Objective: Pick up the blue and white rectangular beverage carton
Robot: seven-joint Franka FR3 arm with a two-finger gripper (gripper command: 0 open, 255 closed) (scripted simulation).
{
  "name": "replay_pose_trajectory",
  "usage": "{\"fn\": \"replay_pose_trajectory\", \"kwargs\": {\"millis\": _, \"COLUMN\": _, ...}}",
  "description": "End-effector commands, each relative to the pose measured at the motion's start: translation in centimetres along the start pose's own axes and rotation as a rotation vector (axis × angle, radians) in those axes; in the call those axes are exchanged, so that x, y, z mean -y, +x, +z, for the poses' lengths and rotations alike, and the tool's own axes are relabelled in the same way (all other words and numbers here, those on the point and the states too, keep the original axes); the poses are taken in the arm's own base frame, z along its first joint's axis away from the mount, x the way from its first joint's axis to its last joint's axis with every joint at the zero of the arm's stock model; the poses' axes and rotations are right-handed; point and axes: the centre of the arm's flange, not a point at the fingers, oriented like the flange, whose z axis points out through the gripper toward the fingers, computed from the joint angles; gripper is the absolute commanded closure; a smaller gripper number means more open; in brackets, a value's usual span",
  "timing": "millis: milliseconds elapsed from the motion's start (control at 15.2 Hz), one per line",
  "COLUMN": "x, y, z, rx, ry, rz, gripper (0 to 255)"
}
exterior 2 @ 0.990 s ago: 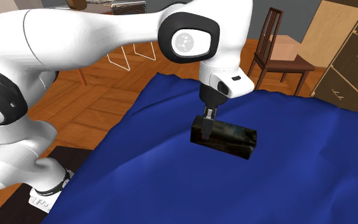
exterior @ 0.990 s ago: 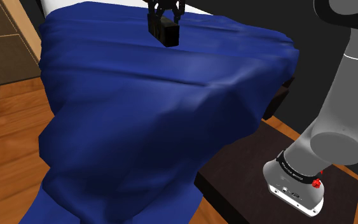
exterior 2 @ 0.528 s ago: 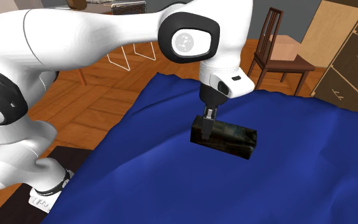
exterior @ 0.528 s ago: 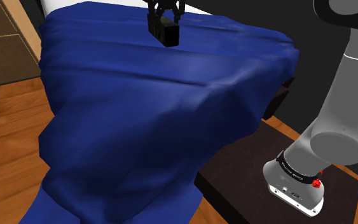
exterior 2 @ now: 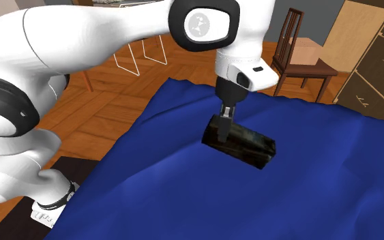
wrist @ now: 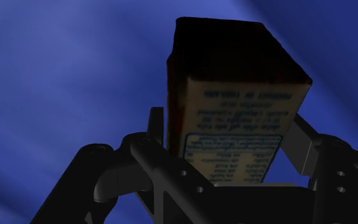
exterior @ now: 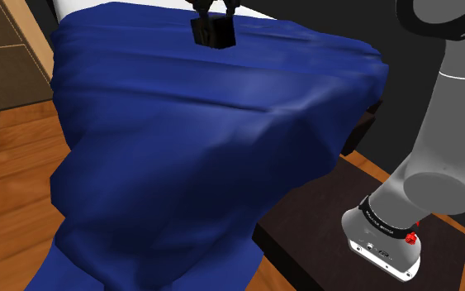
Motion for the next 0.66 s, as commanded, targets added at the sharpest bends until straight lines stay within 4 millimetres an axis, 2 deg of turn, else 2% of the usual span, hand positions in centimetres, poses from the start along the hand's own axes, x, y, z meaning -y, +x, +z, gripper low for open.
{"fn": "replay_pose_trajectory", "kwargs": {"millis": 0, "x": -0.1, "y": -0.1, "z": -1.2, "rx": 0.0, "ry": 0.0, "rz": 0.0, "gripper": 255}}
{"fn": "replay_pose_trajectory", "kwargs": {"millis": 462, "x": -0.2, "y": -0.2, "z": -4.9, "rx": 0.0, "ry": 0.0, "rz": 0.0, "gripper": 255}}
{"fn": "replay_pose_trajectory", "kwargs": {"millis": 594, "x": -0.2, "y": -0.2, "z": -4.9, "rx": 0.0, "ry": 0.0, "rz": 0.0, "gripper": 255}}
